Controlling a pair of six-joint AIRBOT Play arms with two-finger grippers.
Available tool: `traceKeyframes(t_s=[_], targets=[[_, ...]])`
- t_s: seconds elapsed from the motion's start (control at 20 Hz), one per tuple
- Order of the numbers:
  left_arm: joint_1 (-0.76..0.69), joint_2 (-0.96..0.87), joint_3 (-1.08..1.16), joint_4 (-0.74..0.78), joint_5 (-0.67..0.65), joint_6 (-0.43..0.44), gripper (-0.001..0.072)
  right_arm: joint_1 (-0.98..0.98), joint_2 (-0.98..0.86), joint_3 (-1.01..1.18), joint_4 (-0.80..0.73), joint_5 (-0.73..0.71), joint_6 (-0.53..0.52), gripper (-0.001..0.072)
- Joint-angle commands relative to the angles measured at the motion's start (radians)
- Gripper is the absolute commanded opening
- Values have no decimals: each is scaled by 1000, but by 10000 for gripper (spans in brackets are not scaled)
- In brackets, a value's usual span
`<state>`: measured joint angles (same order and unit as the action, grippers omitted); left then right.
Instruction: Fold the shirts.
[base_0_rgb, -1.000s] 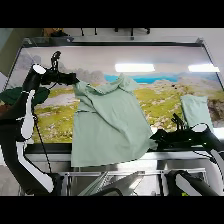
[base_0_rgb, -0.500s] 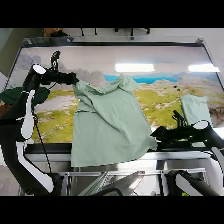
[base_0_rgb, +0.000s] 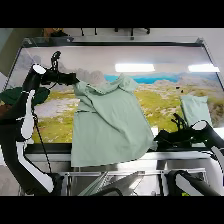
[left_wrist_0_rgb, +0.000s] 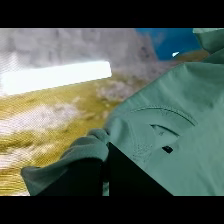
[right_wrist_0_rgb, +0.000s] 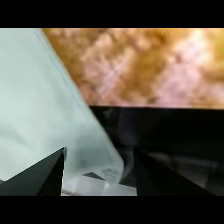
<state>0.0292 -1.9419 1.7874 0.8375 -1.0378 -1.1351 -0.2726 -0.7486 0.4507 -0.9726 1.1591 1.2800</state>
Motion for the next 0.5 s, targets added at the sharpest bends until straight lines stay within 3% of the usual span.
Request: traceKeyframes(t_s=[0.0,0.15,0.25,0.35,0.4,0.45], targets=[[0,-1,1,0,3,1,18,2,-29,-43,98,-4,-71,478],[0,-1,1,0,12,1,19,2,-58,-43,233,-24,-134,471],[1,-1,1,1,13,1,18,2,-87,-43,275,-46,-193,257],[1,-1,1,1,19,1,18,2,-131,-42,335,-51,-228,210],[3,-1,1,1,23,1,19,8,-153,-42,370,-50,-264,42],[8,-1,1,1,25,1,18,22,-174,-39,403,-55,-300,20]])
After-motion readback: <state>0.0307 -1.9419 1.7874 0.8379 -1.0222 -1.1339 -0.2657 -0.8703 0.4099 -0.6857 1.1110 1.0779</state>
